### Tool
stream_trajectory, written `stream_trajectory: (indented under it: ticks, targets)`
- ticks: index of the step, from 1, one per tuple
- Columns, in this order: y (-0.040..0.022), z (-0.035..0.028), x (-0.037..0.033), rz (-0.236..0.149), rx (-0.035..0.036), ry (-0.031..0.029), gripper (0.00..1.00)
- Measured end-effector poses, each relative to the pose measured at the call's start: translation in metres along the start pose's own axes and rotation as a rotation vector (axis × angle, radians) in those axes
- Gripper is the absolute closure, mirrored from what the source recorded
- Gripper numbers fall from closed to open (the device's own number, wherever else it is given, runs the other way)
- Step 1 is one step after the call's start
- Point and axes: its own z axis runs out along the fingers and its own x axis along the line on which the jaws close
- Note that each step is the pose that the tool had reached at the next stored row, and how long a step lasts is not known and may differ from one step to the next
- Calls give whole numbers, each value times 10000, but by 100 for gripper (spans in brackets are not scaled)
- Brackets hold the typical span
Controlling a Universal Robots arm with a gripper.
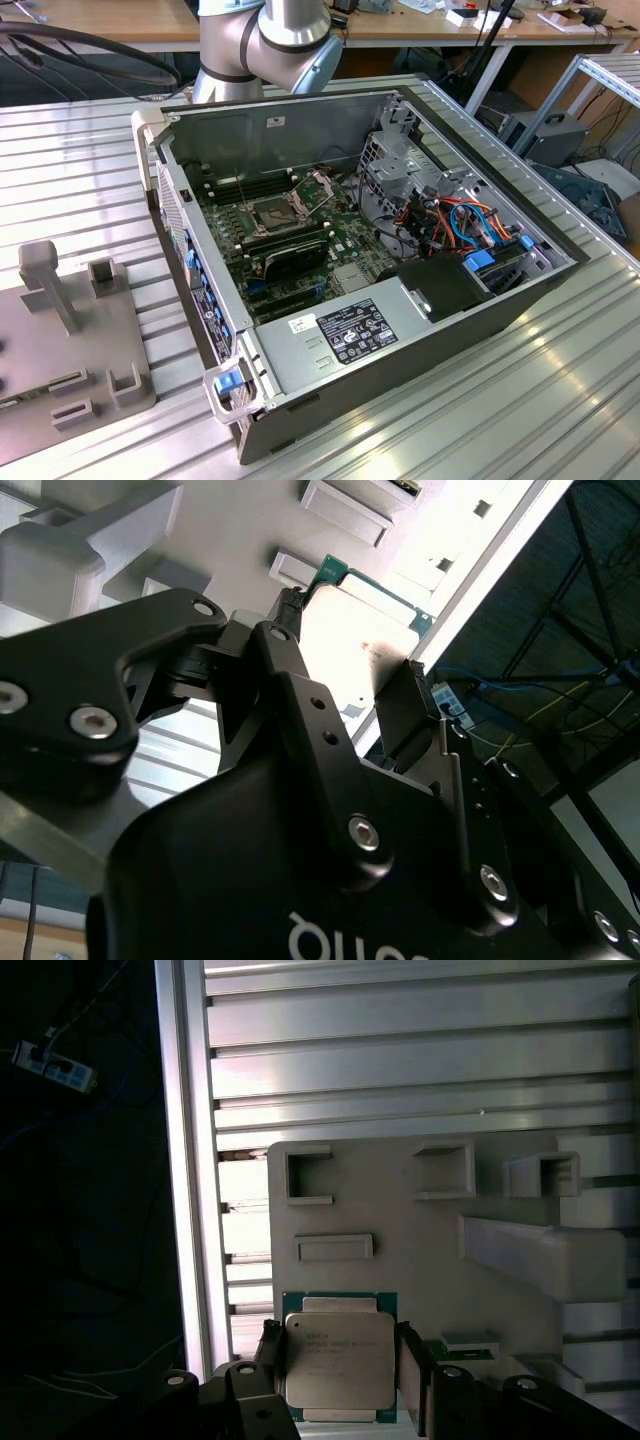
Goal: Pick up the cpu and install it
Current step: 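Pick up the cpu and move it towards the insertion slot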
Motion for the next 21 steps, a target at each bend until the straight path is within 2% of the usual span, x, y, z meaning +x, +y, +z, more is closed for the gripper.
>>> stream_trajectory:
  ticks: [5, 9, 18, 21]
  targets:
    - [0, -6, 0, 1, 2, 2, 45]
    - [0, -40, 1, 1, 2, 2, 45]
    - [1, -185, 5, 0, 0, 0, 45]
    - [2, -273, 8, 1, 1, 1, 45]
